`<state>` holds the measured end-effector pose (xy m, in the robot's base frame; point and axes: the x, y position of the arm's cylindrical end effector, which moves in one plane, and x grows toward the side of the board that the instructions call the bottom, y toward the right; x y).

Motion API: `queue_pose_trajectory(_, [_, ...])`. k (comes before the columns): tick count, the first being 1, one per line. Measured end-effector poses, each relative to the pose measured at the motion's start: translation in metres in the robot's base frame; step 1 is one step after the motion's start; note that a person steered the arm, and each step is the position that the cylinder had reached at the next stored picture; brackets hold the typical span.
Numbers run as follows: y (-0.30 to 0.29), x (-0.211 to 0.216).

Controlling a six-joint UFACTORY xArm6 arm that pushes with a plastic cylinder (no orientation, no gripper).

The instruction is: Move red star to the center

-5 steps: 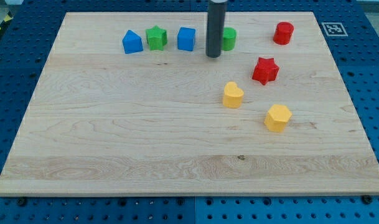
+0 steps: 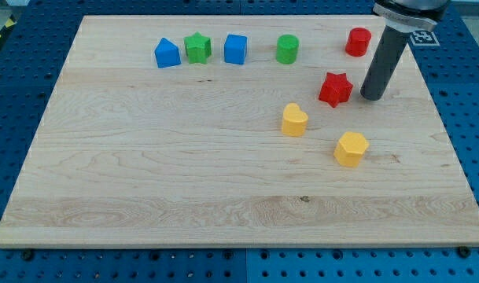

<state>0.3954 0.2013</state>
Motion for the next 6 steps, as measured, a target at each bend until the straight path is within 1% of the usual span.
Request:
queue_pose_trajectory(2, [-0.006,0.000])
queue_pose_trajectory(3, [-0.024,0.000])
queue_pose_trajectory(6, [-0.103,0.000])
